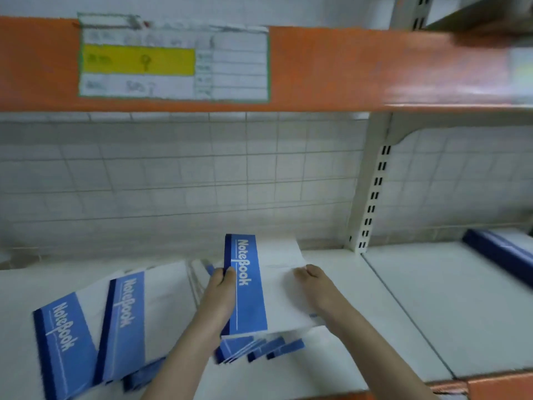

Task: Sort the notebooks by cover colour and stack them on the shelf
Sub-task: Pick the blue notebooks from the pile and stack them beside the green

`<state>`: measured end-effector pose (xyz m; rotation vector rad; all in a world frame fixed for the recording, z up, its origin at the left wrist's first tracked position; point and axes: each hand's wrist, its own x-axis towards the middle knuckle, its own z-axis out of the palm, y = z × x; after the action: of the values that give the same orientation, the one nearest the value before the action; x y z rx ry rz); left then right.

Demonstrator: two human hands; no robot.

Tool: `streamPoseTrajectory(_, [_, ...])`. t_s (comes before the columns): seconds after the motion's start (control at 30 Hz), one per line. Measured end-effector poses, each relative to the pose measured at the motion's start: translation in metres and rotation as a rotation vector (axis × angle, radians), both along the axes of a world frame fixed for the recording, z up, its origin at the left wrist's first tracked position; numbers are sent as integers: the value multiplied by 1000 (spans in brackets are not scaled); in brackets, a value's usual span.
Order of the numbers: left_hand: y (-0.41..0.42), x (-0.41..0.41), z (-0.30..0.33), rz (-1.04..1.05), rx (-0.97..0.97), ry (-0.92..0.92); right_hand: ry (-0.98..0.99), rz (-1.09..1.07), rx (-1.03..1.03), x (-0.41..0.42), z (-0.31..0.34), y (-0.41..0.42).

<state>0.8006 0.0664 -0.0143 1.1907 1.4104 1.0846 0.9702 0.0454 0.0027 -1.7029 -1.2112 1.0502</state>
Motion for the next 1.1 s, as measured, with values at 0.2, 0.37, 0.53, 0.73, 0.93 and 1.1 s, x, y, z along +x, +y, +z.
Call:
streamPoseTrajectory(0.2, [-7,81,4,-39,-63,-18,10,-48,-10,80,2,-17])
streamPoseTrajectory(0.37, [-21,142,12,-19,-134,-77,-5,-53,-27,143,5,-27])
streamPoseTrajectory(0.53, [-34,205,18,2,-133,-82,-24,-49,-52,203,2,-36])
streamPoseTrajectory(0.73, [-50,276,22,21,-141,-87,-66,-18,-12,274,6,-41])
streamPoseTrajectory(0.93, [-57,349,24,29,-117,-137,-92,-34,13,346,12,-47])
streamPoseTrajectory(1.1, [-65,412,25,19,-125,-170,-157,-42,10,408,19,-55])
